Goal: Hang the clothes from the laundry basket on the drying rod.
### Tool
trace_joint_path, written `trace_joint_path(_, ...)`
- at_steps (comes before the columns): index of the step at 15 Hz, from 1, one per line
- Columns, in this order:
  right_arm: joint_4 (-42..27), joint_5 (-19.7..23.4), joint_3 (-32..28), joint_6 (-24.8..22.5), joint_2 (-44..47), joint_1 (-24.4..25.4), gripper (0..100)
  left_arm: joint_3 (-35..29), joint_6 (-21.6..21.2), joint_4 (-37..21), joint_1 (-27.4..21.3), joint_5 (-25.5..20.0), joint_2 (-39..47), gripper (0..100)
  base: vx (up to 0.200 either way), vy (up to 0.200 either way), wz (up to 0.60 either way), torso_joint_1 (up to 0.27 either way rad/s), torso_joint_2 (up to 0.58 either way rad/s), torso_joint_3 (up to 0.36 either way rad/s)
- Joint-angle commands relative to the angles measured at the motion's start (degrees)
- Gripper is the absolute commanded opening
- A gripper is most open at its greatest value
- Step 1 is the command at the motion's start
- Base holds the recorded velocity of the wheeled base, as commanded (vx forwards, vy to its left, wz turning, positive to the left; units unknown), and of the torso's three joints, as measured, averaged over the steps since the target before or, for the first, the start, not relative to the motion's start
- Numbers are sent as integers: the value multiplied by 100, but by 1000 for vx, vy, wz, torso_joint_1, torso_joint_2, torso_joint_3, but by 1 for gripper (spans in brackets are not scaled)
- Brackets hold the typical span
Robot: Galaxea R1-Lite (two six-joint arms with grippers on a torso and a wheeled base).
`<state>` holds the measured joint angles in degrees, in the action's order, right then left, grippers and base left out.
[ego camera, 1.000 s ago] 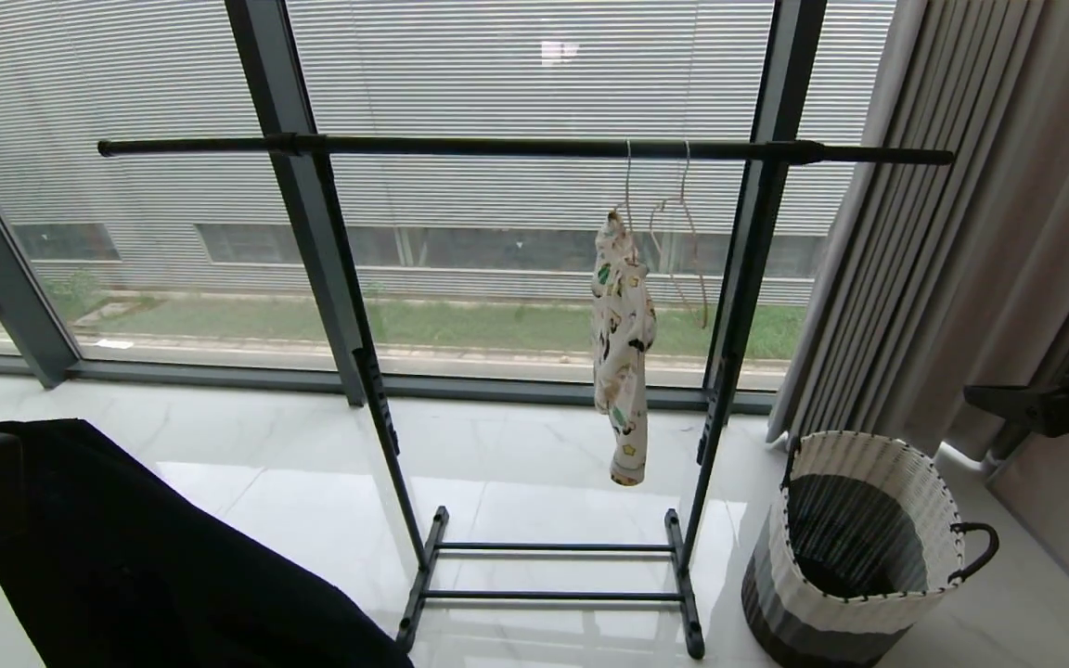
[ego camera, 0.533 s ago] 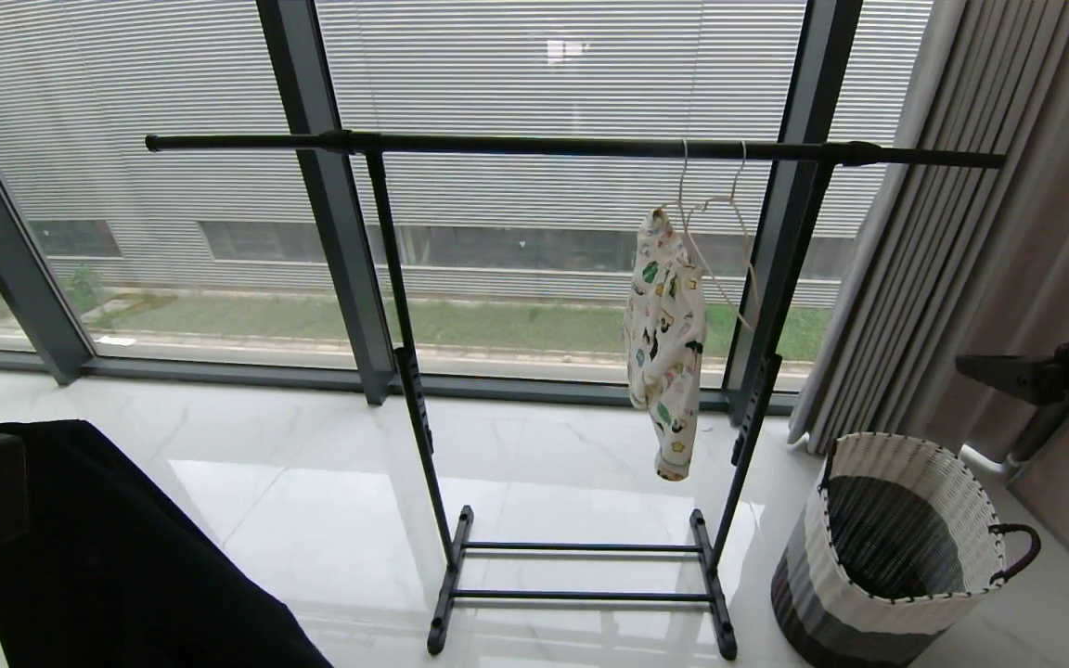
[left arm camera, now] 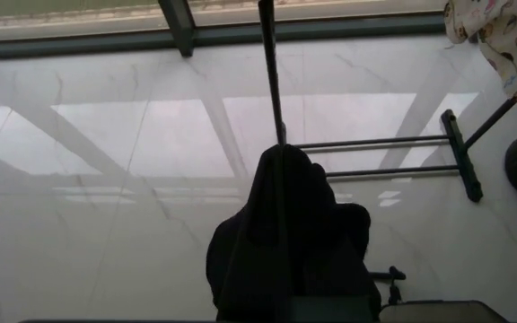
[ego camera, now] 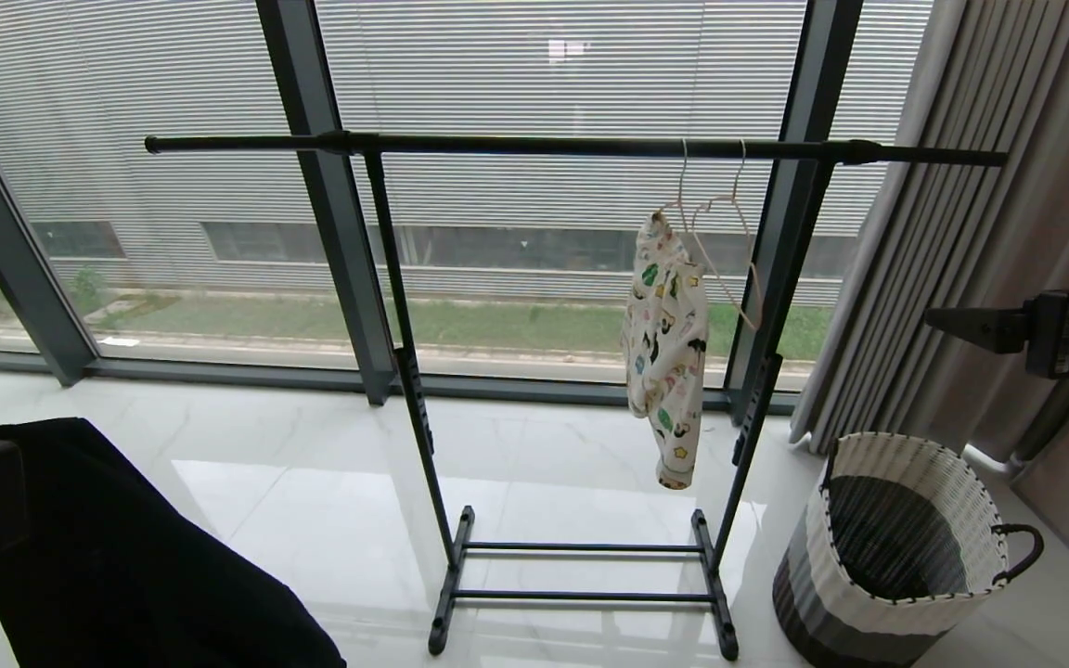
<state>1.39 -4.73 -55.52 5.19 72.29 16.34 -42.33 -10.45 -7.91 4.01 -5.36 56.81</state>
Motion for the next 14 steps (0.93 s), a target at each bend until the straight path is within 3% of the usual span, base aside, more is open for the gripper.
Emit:
trace_joint_path(1,-7,-2,-3,-36,48,107,100,5,-36,0,3,0,-3,0,0,0,0,0,0,0)
trace_joint_path(4,2,-28,-3,-80,180,133,100,5,-80,0,3,0,-3,0,0,0,0,0,0,0)
trace_joint_path(14,2,-28,-38,-212,242,159,100,5,-80,0,-6,-9,6,0,200,0,0,3,2,1)
